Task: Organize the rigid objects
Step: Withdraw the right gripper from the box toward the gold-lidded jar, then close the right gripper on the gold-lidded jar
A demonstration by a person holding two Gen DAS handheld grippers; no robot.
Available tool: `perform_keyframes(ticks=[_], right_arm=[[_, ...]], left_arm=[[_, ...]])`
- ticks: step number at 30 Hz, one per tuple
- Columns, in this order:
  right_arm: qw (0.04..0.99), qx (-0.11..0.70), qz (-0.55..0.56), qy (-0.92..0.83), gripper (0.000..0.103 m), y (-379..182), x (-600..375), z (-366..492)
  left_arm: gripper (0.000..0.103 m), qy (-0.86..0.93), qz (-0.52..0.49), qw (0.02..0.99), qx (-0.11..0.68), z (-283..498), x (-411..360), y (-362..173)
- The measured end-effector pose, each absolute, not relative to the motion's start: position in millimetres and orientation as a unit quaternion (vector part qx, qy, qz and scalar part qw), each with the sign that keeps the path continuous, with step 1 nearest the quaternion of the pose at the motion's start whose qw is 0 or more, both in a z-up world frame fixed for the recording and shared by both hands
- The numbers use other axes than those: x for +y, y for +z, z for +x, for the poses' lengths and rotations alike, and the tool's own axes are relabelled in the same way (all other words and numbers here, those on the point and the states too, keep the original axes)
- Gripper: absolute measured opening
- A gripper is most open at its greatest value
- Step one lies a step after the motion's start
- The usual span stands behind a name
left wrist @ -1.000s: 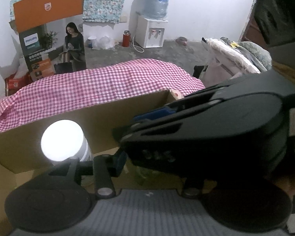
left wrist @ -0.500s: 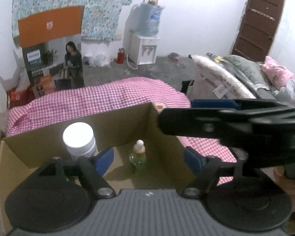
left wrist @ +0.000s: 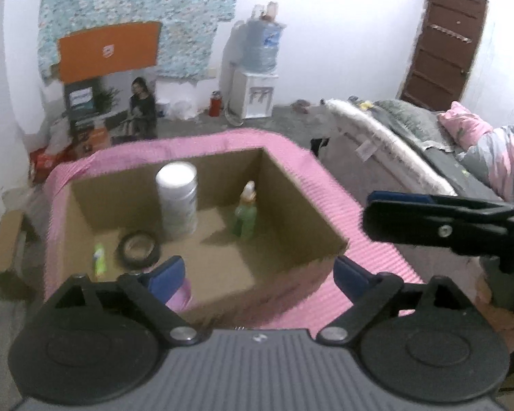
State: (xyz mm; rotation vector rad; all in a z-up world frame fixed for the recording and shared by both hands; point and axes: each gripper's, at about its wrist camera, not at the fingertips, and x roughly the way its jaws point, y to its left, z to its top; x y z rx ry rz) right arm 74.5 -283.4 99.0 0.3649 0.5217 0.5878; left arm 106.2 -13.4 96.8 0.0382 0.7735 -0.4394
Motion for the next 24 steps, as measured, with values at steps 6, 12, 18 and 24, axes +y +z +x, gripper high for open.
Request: perform_keyframes(ticks=[6,12,18,24], right_arm=[[0.896,0.271,0.186,0.3,0.093,82,-264,46],[0.888,0.29,0.201,0.294,0.093,61,-262,35],[0.87,0.331,0.228,0.284,0.093,27,-266,43],[0.847,0.383,0.228,0.289,0.093,0,-249,65]], left_arm=[[0.095,-0.174,0.016,0.909,0.377,72,22,84],[0.095,-0.14,0.016,0.921,0.363,45,48,74],[0.095,-0.134,0.032,0.916,0.377,37,40,39],[0.094,-0.168,0.067,0.901,0.395,43,15,6]])
